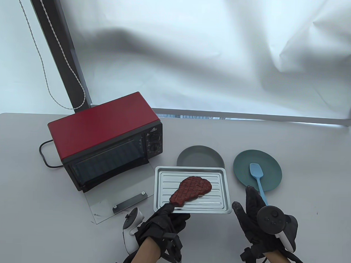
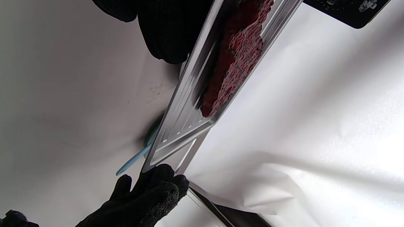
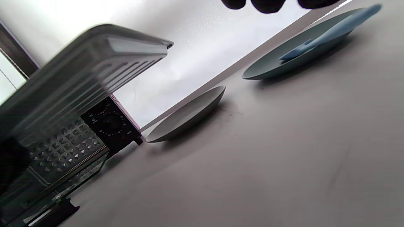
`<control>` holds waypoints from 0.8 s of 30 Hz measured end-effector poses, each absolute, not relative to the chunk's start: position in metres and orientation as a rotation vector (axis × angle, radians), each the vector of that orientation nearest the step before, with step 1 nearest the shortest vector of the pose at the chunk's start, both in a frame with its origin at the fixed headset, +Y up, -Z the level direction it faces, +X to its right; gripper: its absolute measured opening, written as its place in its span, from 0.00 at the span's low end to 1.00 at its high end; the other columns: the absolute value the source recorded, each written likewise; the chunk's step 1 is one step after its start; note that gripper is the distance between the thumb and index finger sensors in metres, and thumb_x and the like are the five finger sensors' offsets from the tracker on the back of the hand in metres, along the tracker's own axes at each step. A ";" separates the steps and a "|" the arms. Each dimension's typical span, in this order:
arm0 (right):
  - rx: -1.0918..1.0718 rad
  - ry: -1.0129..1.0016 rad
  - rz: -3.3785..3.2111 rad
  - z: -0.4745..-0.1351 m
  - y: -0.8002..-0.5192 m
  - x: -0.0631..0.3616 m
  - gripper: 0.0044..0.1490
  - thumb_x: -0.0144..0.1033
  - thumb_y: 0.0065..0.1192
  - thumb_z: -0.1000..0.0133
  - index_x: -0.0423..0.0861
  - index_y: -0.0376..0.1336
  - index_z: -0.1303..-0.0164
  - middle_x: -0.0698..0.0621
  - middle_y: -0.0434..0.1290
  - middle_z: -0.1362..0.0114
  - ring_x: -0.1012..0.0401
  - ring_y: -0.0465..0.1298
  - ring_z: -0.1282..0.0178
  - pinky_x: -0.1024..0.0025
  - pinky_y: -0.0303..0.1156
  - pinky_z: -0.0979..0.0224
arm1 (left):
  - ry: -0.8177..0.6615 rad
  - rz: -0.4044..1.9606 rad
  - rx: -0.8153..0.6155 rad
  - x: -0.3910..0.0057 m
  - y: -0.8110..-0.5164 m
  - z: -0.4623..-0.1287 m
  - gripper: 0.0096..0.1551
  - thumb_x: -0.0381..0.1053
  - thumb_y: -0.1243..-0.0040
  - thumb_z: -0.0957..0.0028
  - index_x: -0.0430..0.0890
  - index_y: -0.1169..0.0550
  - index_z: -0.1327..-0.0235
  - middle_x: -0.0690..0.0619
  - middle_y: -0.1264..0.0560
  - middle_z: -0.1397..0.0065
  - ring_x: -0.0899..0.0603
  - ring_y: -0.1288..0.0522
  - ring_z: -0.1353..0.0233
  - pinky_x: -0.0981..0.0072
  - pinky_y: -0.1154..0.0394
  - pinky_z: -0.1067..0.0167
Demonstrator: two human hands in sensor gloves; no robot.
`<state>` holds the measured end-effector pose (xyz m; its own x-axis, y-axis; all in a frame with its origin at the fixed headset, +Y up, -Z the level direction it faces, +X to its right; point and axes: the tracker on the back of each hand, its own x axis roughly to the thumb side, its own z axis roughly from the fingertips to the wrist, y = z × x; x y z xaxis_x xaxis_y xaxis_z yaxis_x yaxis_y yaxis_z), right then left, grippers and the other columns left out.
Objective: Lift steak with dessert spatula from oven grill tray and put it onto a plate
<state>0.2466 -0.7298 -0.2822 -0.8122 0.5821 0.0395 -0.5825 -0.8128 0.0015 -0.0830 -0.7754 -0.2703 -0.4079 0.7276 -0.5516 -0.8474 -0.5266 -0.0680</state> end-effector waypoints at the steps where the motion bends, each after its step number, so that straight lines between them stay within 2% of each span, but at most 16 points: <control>1: 0.036 -0.003 2.504 -0.283 -0.731 0.248 0.54 0.63 0.36 0.32 0.36 0.30 0.14 0.23 0.42 0.12 0.29 0.50 0.14 0.28 0.54 0.22 | 0.267 2.034 -0.669 -0.080 -0.777 -0.270 0.24 0.58 0.50 0.28 0.47 0.38 0.28 0.49 0.31 0.23 0.42 0.27 0.25 0.37 0.38 0.26; 7: -0.033 0.079 2.392 -0.288 -0.738 0.254 0.53 0.60 0.37 0.31 0.32 0.31 0.15 0.22 0.48 0.14 0.30 0.58 0.17 0.33 0.59 0.24 | 0.236 2.039 -0.702 -0.075 -0.779 -0.271 0.24 0.58 0.50 0.28 0.47 0.37 0.28 0.48 0.30 0.23 0.42 0.26 0.25 0.37 0.38 0.26; 13: -0.076 0.145 2.292 -0.290 -0.745 0.257 0.50 0.55 0.37 0.29 0.30 0.34 0.16 0.24 0.58 0.18 0.34 0.67 0.23 0.39 0.66 0.26 | 0.191 2.035 -0.727 -0.069 -0.779 -0.270 0.25 0.58 0.49 0.29 0.47 0.37 0.28 0.49 0.30 0.23 0.42 0.26 0.25 0.37 0.38 0.27; 20: -0.101 0.165 2.196 -0.291 -0.748 0.258 0.45 0.52 0.39 0.29 0.32 0.40 0.16 0.34 0.73 0.27 0.44 0.78 0.34 0.49 0.73 0.33 | 0.179 2.032 -0.740 -0.067 -0.779 -0.269 0.25 0.58 0.47 0.30 0.47 0.37 0.28 0.49 0.31 0.23 0.42 0.27 0.25 0.37 0.38 0.27; 24: -0.099 0.161 2.174 -0.291 -0.748 0.256 0.40 0.49 0.44 0.29 0.35 0.44 0.16 0.40 0.78 0.32 0.49 0.82 0.40 0.54 0.76 0.36 | 0.162 2.019 -0.763 -0.062 -0.780 -0.268 0.25 0.58 0.47 0.30 0.47 0.37 0.28 0.49 0.31 0.23 0.42 0.27 0.25 0.37 0.37 0.27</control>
